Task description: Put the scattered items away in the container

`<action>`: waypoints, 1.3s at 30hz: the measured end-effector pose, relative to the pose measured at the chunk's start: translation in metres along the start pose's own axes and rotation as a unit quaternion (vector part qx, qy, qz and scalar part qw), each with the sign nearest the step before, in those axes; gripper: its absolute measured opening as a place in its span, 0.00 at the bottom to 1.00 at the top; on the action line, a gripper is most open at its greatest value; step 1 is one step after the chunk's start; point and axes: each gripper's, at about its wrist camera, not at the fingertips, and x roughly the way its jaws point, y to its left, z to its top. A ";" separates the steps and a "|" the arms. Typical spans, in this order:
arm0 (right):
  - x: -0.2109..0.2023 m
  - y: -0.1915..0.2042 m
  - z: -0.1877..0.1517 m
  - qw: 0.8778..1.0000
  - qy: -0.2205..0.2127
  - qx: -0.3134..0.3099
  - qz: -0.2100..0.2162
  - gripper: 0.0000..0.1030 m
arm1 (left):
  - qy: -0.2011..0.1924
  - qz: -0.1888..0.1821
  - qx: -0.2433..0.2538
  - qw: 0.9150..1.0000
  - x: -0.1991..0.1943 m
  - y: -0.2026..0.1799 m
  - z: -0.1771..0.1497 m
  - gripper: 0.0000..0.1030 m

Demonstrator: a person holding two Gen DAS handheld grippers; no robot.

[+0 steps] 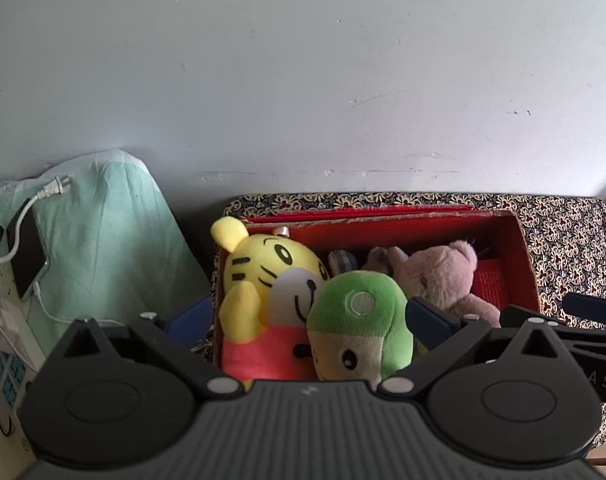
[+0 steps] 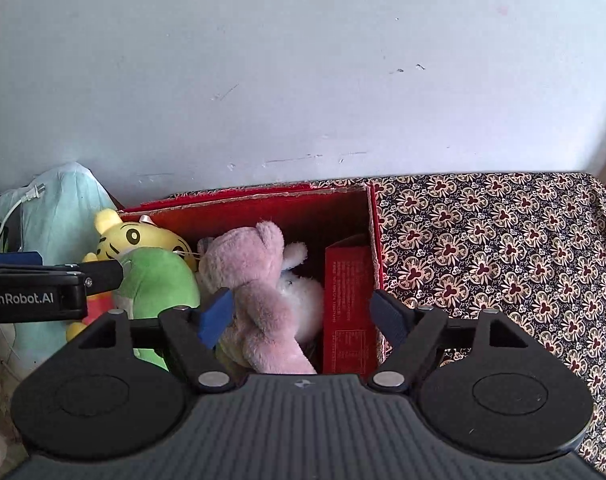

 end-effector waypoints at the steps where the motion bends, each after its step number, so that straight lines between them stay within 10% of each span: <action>1: -0.002 -0.004 0.002 1.000 -0.001 0.011 -0.001 0.76 | -0.002 0.006 -0.003 1.000 -0.001 -0.001 0.003 0.99; 19: -0.006 -0.052 0.006 0.999 0.032 -0.001 0.030 0.76 | 0.020 0.061 -0.019 0.998 -0.013 -0.053 -0.007 0.99; 39: 0.000 -0.111 -0.005 0.996 0.083 0.012 -0.031 0.76 | 0.096 -0.031 0.049 0.994 -0.007 -0.156 -0.045 0.99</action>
